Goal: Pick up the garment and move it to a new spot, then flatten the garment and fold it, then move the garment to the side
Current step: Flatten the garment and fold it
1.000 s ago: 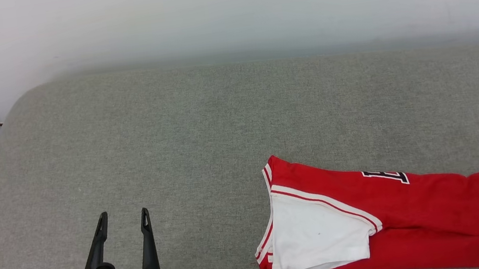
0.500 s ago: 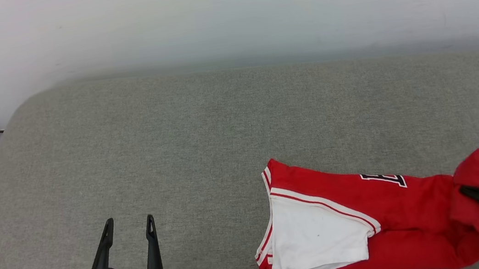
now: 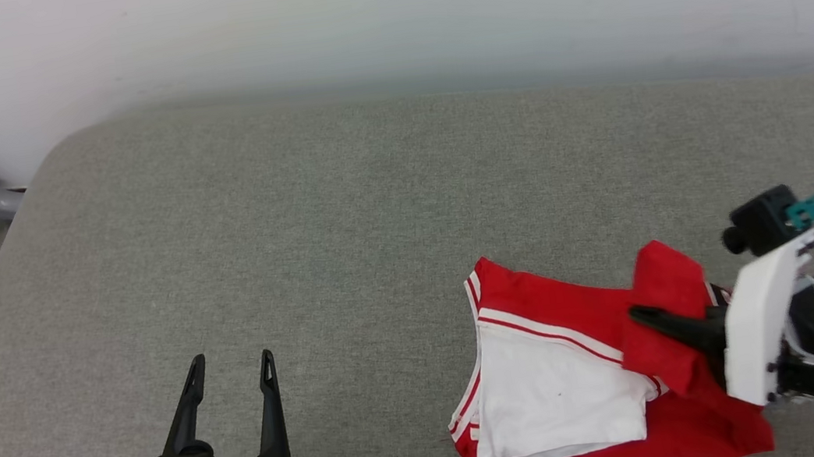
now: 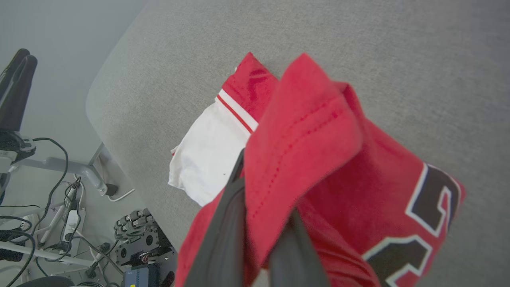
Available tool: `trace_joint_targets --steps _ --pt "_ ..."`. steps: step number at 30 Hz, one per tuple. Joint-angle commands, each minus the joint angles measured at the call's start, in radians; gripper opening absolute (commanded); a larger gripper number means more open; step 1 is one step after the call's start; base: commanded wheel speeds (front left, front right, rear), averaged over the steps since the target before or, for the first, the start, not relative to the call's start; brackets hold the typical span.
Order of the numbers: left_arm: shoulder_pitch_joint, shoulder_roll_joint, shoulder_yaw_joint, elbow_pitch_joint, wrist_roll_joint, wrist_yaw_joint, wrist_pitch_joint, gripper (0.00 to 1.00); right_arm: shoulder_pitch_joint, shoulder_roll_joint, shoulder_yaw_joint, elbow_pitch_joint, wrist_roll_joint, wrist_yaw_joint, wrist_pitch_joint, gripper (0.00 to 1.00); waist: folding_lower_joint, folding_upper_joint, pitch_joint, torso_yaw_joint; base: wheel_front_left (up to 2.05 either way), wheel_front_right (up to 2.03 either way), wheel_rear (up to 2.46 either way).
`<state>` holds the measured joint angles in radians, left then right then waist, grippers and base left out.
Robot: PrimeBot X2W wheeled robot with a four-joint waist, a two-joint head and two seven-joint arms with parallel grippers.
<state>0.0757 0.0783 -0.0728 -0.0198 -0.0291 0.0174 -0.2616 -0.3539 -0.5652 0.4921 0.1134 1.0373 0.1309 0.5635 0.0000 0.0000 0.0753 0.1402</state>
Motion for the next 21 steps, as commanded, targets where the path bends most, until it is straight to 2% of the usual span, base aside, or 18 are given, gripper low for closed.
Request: trace_joint_targets --steps 1,11,21 --pt "-0.012 -0.004 -0.001 0.001 0.008 -0.002 -0.005 1.0 -0.023 0.012 0.012 0.009 -0.009 -0.001 -0.006 0.0 0.0 0.0 0.006 0.004 0.0 0.0 0.0" --pt "-0.04 -0.012 -0.009 0.005 0.006 -0.006 -0.005 1.0 -0.189 0.121 0.186 0.131 -0.095 -0.001 -0.062 0.0 0.0 0.0 0.043 0.018 0.0 0.0 0.0" --pt "-0.061 -0.019 -0.02 0.011 0.004 -0.007 -0.005 1.0 -0.281 0.191 0.336 0.337 -0.178 -0.001 -0.156 0.0 0.0 0.0 0.063 0.042 0.0 0.0 0.0"
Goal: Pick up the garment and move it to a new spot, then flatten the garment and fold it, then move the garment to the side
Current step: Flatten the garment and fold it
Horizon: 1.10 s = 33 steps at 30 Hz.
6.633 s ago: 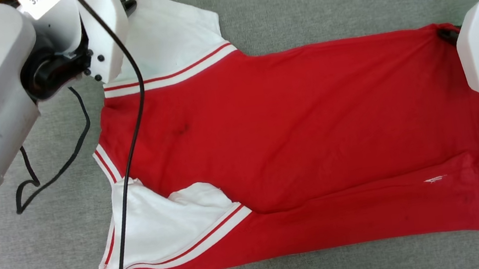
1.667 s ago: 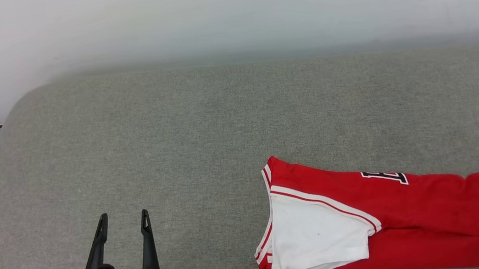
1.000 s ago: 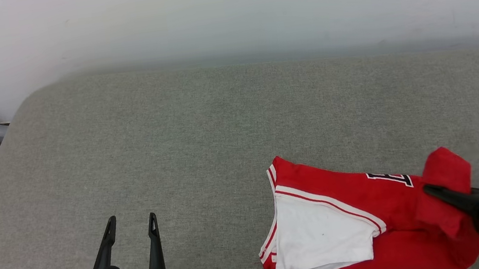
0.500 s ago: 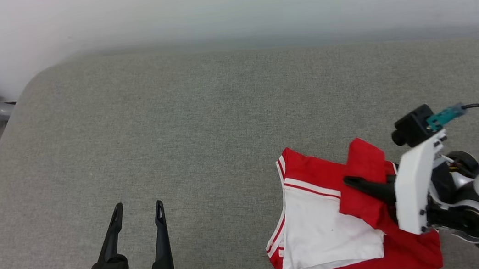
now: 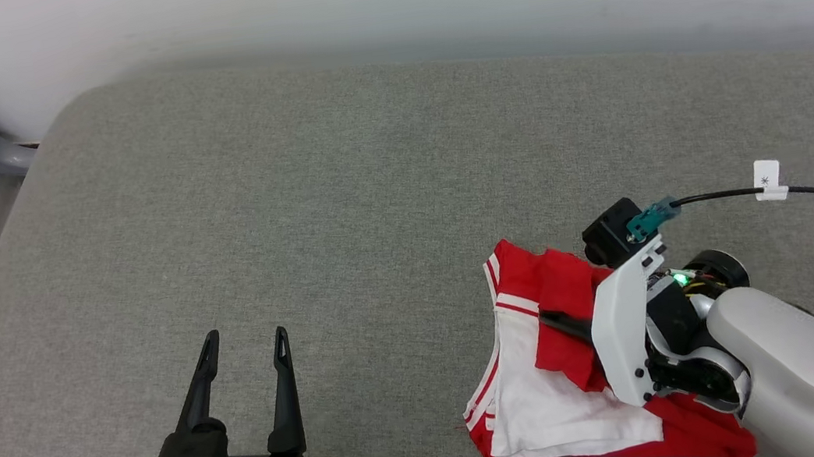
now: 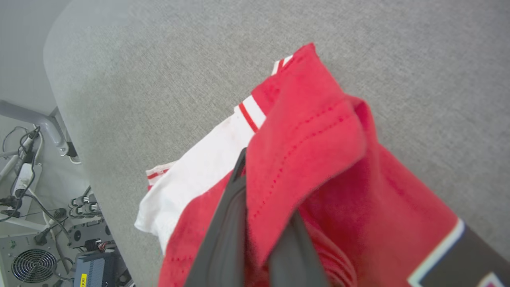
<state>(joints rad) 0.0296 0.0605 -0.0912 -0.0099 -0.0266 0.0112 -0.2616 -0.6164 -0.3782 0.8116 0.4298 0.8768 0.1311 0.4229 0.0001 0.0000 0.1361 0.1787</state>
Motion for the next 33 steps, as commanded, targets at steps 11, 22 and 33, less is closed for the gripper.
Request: trace_joint_targets --steps 11,22,33 --pt "0.013 -0.005 0.005 0.01 0.001 0.001 -0.005 1.0 -0.022 -0.007 0.111 0.074 -0.013 -0.001 -0.168 1.0 -0.0001 0.0 -0.035 -0.006 0.0 0.0 0.0" --pt "0.057 -0.004 0.021 0.002 0.008 -0.001 -0.005 1.0 0.035 -0.114 -0.032 -0.046 -0.091 -0.001 -0.435 1.0 -0.0001 0.0 -0.099 -0.065 0.0 0.0 0.0" --pt "0.084 -0.002 0.027 -0.001 0.014 -0.01 -0.005 1.0 0.225 -0.065 -0.42 -0.082 -0.391 -0.001 -0.672 1.0 -0.0001 0.0 -0.13 -0.118 0.0 0.0 0.0"
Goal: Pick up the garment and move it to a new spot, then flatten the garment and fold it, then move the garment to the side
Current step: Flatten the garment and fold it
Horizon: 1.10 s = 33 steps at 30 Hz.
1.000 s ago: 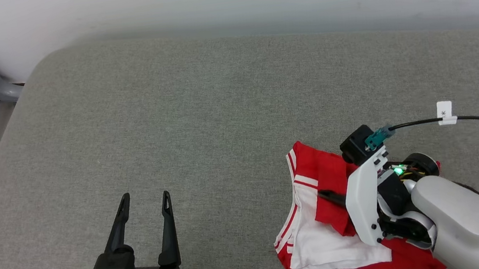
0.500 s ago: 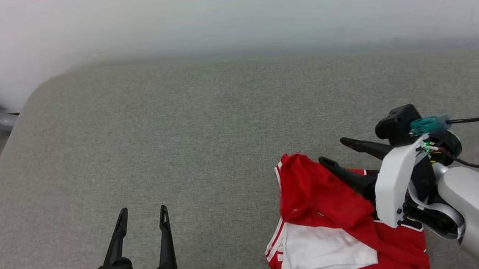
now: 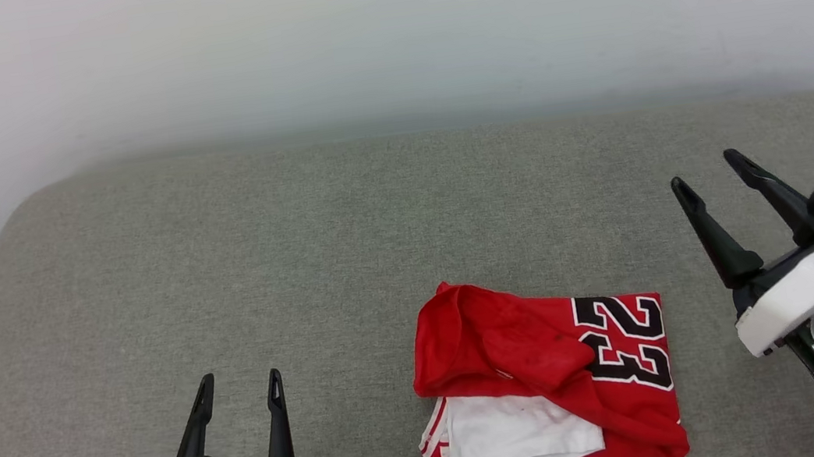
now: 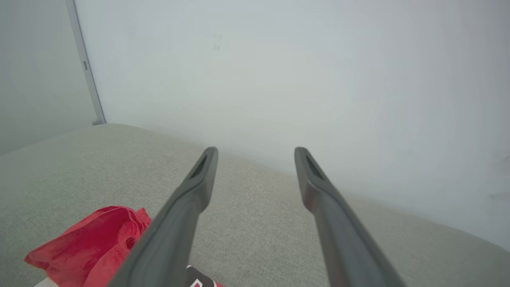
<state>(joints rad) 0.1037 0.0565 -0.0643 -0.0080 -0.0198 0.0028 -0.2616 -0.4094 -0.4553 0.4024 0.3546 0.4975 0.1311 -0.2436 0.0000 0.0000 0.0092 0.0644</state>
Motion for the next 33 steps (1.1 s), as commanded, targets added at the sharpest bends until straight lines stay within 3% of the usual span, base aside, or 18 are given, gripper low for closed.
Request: trace_joint_targets --steps 1,8,13,21,33 --pt "0.012 0.004 0.001 -0.003 0.008 -0.003 -0.005 1.0 0.047 0.029 -0.056 -0.023 -0.042 -0.001 -0.013 1.0 0.0 0.0 -0.005 -0.008 0.0 0.0 0.0" --pt "0.02 0.01 0.006 -0.006 0.008 -0.008 -0.005 1.0 0.248 0.174 -0.326 -0.203 -0.234 -0.001 -0.021 1.0 0.0 0.0 -0.012 -0.025 0.0 0.0 0.0" --pt "0.025 0.013 0.008 -0.007 0.006 -0.017 -0.005 1.0 0.377 0.279 -0.429 -0.311 -0.297 -0.001 -0.021 1.0 0.0 0.0 -0.02 -0.03 0.0 0.0 0.0" --pt "0.037 0.014 0.009 -0.008 0.005 -0.023 -0.005 1.0 0.502 0.36 -0.463 -0.376 -0.32 -0.001 -0.021 1.0 0.0 0.0 -0.034 -0.036 0.0 0.0 0.0" --pt "0.053 0.014 0.012 0.001 0.009 -0.025 -0.005 1.0 0.575 0.388 -0.442 -0.382 -0.358 -0.001 -0.021 1.0 0.0 0.0 -0.042 -0.027 0.0 0.0 0.0"
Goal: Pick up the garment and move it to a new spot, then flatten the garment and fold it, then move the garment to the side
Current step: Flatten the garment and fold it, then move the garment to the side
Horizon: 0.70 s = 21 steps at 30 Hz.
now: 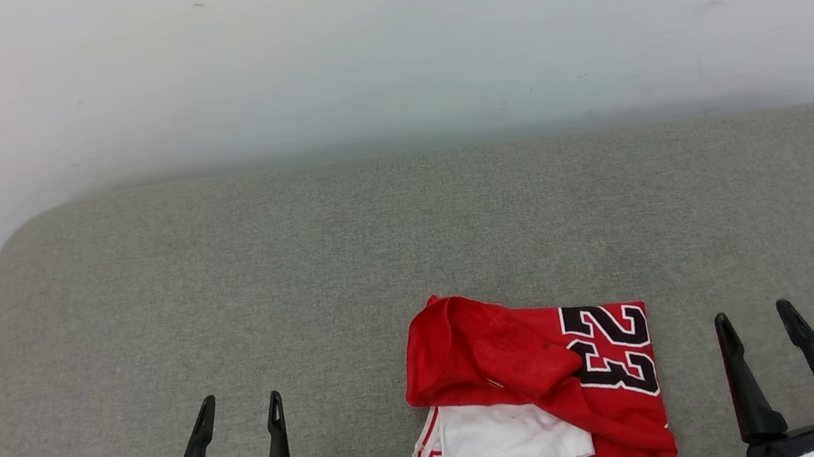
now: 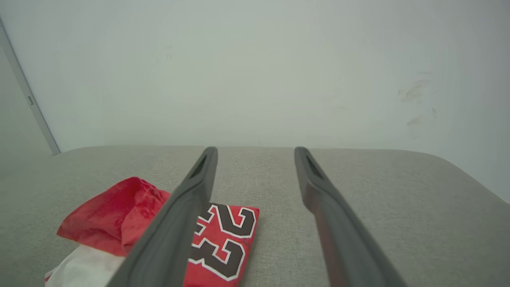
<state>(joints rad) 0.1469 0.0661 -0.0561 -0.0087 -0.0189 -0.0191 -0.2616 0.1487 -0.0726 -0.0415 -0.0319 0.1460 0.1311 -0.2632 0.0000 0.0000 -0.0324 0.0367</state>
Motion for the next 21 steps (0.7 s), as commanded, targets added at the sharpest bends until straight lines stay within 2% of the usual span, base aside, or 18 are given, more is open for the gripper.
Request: trace_joint_targets --steps 1,18,21 --pt "0.01 0.004 0.003 0.003 0.008 -0.003 -0.005 1.0 0.018 0.006 0.003 0.009 -0.008 -0.001 -0.001 1.0 0.0 0.0 -0.001 0.001 0.0 0.0 0.0" --pt "0.015 0.008 0.01 0.015 0.002 -0.001 -0.005 1.0 0.005 0.013 0.014 0.044 -0.031 -0.001 -0.002 1.0 0.0 0.0 -0.003 0.005 0.0 0.0 0.0" --pt "0.013 0.007 0.011 0.014 0.0 -0.001 -0.005 1.0 -0.021 -0.001 0.003 0.029 -0.037 -0.001 -0.002 1.0 0.0 0.0 -0.002 0.005 0.0 0.0 0.0"
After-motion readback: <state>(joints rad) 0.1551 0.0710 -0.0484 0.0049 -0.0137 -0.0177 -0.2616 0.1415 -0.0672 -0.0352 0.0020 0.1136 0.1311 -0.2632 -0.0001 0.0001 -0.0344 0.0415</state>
